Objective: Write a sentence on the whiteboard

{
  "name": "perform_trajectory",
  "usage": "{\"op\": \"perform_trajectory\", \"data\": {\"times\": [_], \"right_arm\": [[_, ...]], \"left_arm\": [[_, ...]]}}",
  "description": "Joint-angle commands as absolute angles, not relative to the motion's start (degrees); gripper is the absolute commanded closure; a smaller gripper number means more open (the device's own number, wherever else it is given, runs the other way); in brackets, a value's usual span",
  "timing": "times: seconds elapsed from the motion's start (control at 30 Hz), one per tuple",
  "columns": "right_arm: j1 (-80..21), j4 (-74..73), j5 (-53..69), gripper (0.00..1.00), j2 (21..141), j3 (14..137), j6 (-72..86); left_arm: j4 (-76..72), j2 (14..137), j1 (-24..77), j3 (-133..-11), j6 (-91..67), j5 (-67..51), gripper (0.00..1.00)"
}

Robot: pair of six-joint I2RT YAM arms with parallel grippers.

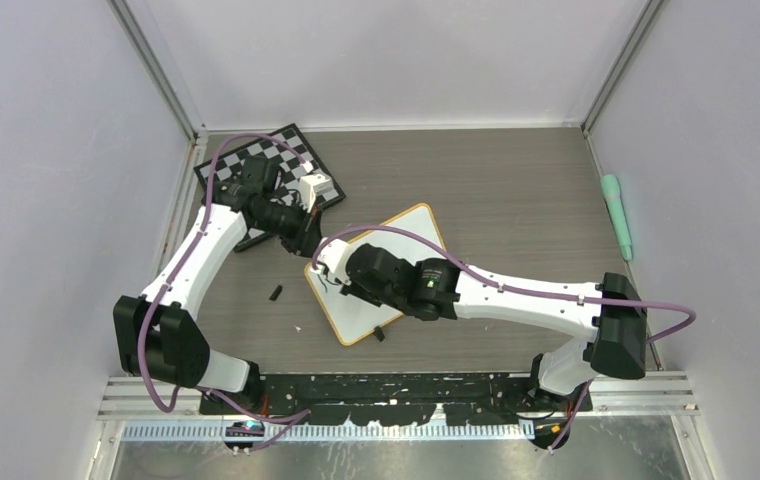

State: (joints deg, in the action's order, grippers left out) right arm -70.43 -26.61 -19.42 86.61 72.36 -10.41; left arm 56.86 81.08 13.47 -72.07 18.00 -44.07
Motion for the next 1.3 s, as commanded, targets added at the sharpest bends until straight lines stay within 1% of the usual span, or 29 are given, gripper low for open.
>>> {"op": "perform_trajectory", "data": {"times": [0.0, 0.3, 0.5, 0.67, 0.87, 1.03, 1.27], "right_arm": [[-69.83, -27.12, -22.26, 1.00, 84.90, 71.46, -10.78], [-69.90, -29.76, -19.13, 1.00, 85.33, 72.03, -8.78], [-70.39, -29.74, -15.30, 1.00, 85.92, 73.60, -8.20], [-70.42, -28.92, -14.48, 1.00, 86.42, 74.95, -8.35], [-70.16, -28.92, -13.23, 1.00, 82.77, 74.95, -8.19], [-69.30, -28.77, -14.57, 1.00, 80.26, 73.82, -8.69], [-68.35, -28.21, -16.51, 1.00, 82.16, 73.59, -8.91]], "left_arm": [[55.19, 80.04, 13.54, -71.98, 17.30, -43.31, 1.00], [55.21, 79.82, 13.54, -71.90, 17.29, -43.21, 1.00], [55.07, 79.88, 13.54, -71.79, 17.31, -43.26, 1.00], [55.11, 79.68, 13.54, -71.64, 17.27, -43.18, 1.00], [55.20, 79.67, 13.54, -71.75, 17.41, -43.10, 1.00], [55.22, 79.85, 13.54, -71.89, 17.46, -43.51, 1.00], [55.20, 79.84, 13.54, -71.85, 17.46, -43.59, 1.00]]}}
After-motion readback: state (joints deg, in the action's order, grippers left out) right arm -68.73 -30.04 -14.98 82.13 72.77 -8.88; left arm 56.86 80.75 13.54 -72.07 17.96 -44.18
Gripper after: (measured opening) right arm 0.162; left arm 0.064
